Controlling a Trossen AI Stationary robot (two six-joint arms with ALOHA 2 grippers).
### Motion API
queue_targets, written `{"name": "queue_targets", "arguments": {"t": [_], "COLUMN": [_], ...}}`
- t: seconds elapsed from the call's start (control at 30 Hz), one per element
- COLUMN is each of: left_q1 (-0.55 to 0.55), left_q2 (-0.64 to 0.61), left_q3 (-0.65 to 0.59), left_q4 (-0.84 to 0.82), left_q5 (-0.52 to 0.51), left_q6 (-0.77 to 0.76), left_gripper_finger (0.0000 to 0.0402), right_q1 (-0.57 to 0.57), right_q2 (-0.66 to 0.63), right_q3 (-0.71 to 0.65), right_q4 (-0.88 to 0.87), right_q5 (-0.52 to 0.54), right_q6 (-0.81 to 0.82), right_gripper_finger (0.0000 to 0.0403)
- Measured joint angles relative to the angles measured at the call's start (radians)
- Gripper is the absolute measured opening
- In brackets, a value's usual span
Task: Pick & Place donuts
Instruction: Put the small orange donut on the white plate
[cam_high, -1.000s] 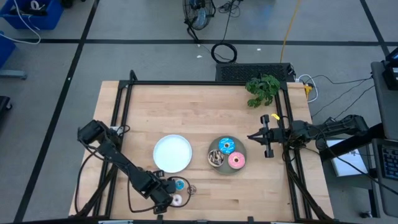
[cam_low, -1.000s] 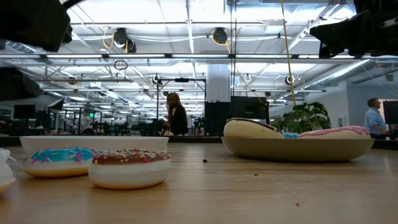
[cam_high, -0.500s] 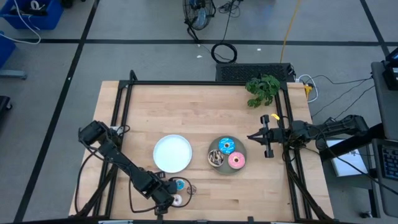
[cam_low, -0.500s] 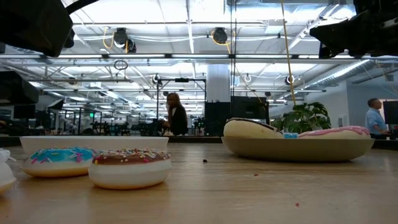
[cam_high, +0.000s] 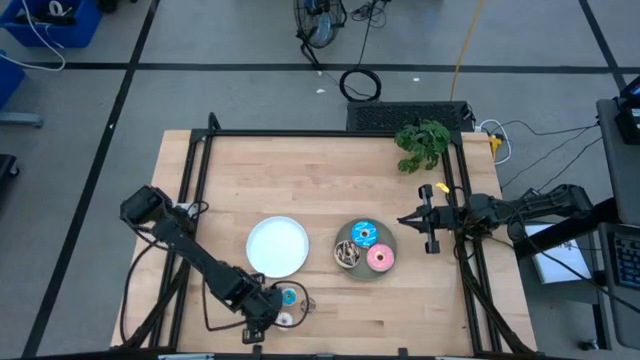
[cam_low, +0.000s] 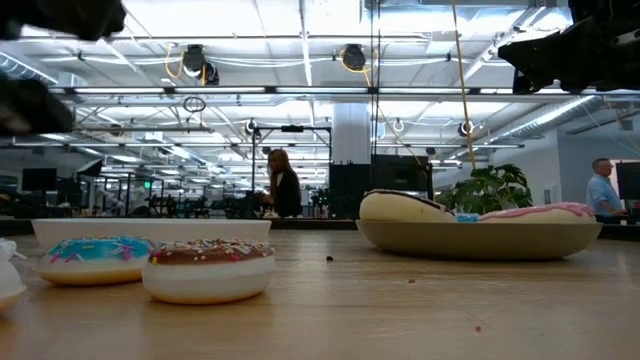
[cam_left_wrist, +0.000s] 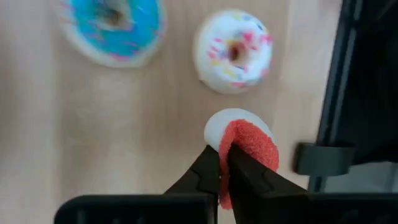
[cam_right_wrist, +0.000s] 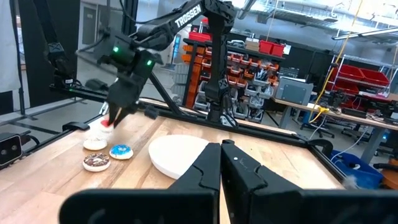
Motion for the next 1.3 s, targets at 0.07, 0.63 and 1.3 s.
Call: {"name": "queue_targets", "arguments": {"t": [0.07,0.63,1.3], "left_q1": [0.003,0.184,0.194], "left_q2": [-0.039,-0.297,-0.642], "left_q3": [0.000,0.002,0.004], "left_q4": [-0.023,-0.397,-0.452], "left_q5": [-0.028,-0.208,-0.287], "left_q6": [0.017,0.058,0.201], "left_gripper_finger": [0.0021,0.0013,0.0022], "right_q1": [0.000,0.000,-0.001], "right_q2": [0.001,0.004,0.024], "right_q3": [0.000,0.000,0.000], "right_q4": [0.000,0.000,0.000], "right_q5": [0.000,0.000,0.004], "right_q6": [0.000,-0.007,-0.017], "right_gripper_finger": [0.0000,0.0000,0.0000]}}
